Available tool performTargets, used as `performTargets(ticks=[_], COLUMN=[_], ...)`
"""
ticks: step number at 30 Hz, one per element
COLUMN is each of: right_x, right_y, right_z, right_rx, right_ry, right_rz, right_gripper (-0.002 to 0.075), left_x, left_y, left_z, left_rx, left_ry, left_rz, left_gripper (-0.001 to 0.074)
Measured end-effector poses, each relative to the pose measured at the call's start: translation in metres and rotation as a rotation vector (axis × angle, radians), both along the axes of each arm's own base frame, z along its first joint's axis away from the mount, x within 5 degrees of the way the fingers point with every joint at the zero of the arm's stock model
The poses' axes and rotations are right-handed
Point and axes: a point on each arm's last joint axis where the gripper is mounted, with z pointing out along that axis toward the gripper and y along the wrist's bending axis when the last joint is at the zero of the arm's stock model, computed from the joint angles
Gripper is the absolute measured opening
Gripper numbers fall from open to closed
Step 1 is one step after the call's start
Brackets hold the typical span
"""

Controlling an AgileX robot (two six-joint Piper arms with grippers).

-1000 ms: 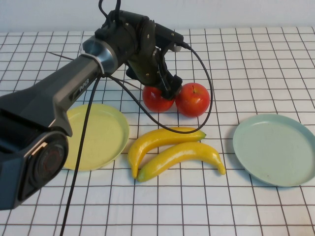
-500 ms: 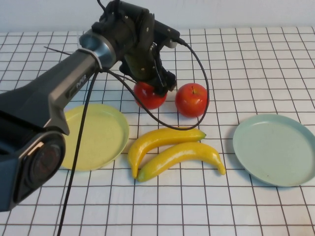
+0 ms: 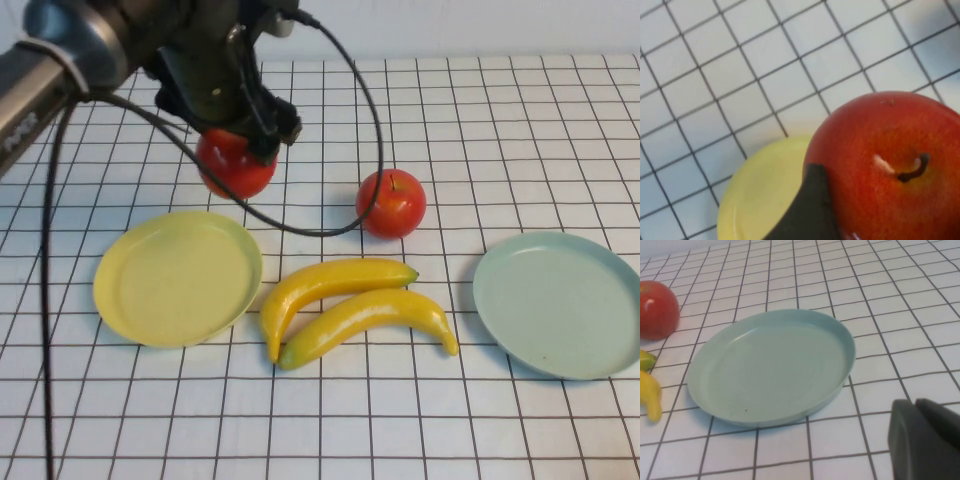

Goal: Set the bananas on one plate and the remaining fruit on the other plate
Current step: Put one type of fruit in the left plate

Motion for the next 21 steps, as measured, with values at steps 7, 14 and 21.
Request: performTargets(ticks=[7,14,21], right_x=[0.0,0.0,0.0], right_y=[0.0,0.0,0.0], right_z=[0.0,0.0,0.0], right_rx=[0.0,0.0,0.0], right_ry=[0.0,0.0,0.0], right_rz=[0.0,0.0,0.0], right_gripper=[-0.0016,-0.0017,-0.0016], left_x=[-0.044,-0.076,-0.069], left_y=[0.047,0.097,0.104], left_z=[-0.015,-0.033,-0.055], left_rx=[-0.114,-0.158,-0.204], left_ry=[-0.028,0.018,-0.085], left_rz=[0.064,0.181,0.18], left_gripper=[0.0585,0.0584,0.0584])
